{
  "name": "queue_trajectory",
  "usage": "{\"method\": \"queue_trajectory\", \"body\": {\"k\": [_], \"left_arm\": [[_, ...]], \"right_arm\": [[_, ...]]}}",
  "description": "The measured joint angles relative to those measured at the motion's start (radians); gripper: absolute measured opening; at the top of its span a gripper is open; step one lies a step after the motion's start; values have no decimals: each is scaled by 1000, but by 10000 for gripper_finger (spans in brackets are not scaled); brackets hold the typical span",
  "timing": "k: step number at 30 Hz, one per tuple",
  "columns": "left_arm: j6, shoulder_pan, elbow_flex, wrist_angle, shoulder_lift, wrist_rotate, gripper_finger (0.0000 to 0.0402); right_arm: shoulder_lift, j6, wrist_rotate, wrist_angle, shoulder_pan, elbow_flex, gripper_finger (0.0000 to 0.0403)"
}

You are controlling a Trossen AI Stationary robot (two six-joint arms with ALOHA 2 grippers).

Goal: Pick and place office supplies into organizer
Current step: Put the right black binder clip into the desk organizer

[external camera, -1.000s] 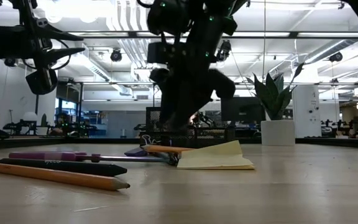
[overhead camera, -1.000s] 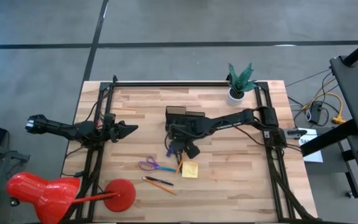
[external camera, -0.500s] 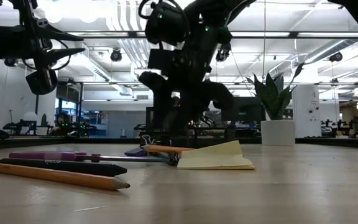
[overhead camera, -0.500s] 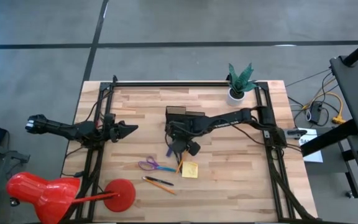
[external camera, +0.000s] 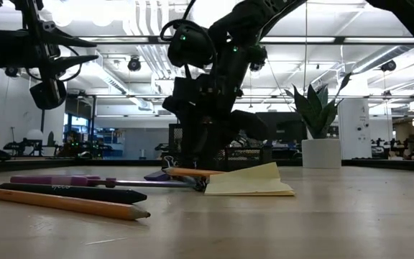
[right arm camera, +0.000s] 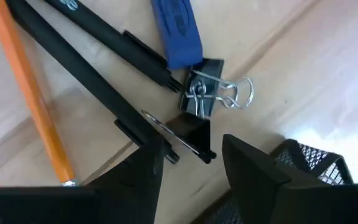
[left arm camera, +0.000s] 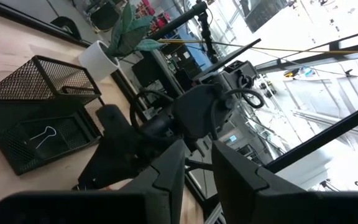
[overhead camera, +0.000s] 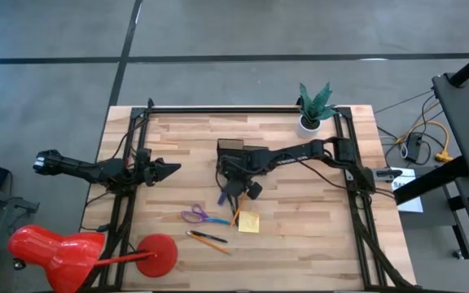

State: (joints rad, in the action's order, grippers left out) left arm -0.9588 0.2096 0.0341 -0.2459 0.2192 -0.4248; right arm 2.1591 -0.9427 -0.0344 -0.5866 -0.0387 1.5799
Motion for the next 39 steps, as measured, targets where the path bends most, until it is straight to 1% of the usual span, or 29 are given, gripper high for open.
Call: {"method": "queue_trajectory", "body": {"k": [4,12,16,20,23,27,29,31,34,36,39], "left_arm": [[0,0,0,0,0,0,66],[1,0,0,0,0,0,66],[1,0,0,0,0,0,66],[1,0,0,0,0,0,66],[1,0,0,0,0,0,66],[2,0,0,0,0,0,66],[5,0,0,1,1,0,66],[6,0,0,0,1,0,66],[6,0,0,0,1,-1,66],[6,0,0,1,1,-1,66],[6,0,0,1,1,-1,66]], "right_arm": [[1,22,0,-1,1,0,123],[1,53,4,-11,7,2,48],[1,145,3,-27,11,12,18],[-2,280,3,-67,10,37,16],[-34,414,10,-74,10,58,16],[-102,638,110,-80,2,94,15],[-116,768,167,-84,-15,99,15],[-115,881,177,-97,-38,103,14],[-89,949,121,-112,-70,103,14],[-61,964,117,-114,-82,101,16],[-26,993,112,-120,-95,100,34]]}}
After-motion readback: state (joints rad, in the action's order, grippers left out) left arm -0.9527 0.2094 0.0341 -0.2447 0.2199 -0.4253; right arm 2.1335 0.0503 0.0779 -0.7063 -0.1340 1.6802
